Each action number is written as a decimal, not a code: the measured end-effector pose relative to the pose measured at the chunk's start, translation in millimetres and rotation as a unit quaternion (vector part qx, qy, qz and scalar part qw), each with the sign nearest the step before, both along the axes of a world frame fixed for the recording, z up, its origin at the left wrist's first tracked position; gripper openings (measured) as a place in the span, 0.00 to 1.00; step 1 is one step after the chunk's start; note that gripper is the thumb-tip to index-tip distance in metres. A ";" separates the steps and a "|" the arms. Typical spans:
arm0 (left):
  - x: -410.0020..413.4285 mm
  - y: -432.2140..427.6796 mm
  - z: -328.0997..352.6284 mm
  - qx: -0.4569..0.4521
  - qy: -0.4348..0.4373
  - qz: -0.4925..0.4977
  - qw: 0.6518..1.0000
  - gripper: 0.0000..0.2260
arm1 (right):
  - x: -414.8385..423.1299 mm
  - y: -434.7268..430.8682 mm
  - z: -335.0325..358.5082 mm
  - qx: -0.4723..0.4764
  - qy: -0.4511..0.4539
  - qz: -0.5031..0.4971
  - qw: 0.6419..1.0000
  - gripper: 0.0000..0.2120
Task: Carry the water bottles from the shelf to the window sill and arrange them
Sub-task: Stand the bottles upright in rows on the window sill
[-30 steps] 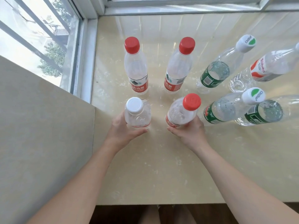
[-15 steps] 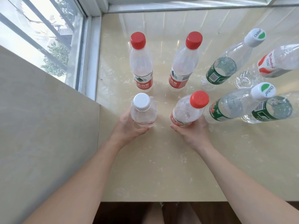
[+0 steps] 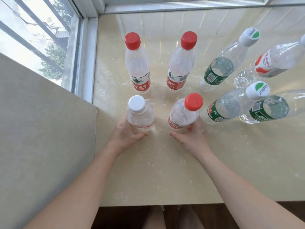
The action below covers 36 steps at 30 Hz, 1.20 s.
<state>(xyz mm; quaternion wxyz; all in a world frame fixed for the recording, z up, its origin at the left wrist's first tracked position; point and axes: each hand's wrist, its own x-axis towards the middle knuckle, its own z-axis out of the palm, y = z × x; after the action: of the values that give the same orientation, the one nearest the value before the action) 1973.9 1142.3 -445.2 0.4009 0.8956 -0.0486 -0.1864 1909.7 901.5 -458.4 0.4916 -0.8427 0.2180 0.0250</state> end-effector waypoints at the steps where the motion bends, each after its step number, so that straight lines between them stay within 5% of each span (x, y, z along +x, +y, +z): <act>1: -3.8 1.5 1.1 0.010 0.004 0.017 1.000 0.30 | -6.2 -2.2 3.4 -0.009 0.000 0.013 1.000 0.36; 5: -39.5 9.6 21.7 -0.004 0.034 0.111 0.993 0.39 | -50.4 -30.2 26.9 -0.056 0.028 0.040 0.997 0.41; 9: -96.1 12.6 54.0 0.065 0.004 0.134 0.989 0.33 | -100.0 -85.9 55.2 -0.081 0.053 0.008 0.995 0.35; 12: -135.6 -10.2 73.0 0.144 -0.045 0.040 0.988 0.25 | -125.7 -131.5 67.8 -0.108 0.065 -0.012 0.992 0.32; 17: -151.3 -114.1 80.5 0.091 -0.127 -0.133 0.979 0.15 | -130.1 -197.1 67.7 -0.138 0.059 -0.009 0.989 0.27; 27: -86.4 -242.7 56.5 0.032 0.001 0.109 0.994 0.36 | -52.5 -254.6 65.0 -0.074 -0.024 0.034 0.996 0.46; 36: -46.6 -250.3 44.7 -0.057 0.022 0.126 0.990 0.38 | -15.7 -256.4 55.1 -0.061 -0.063 0.070 0.994 0.37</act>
<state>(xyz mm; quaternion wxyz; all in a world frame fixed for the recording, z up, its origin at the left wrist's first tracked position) 1927.2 892.0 -400.6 0.4722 0.8662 0.0628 -0.1512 1894.0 645.0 -403.4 0.4493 -0.8840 0.1285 -0.0074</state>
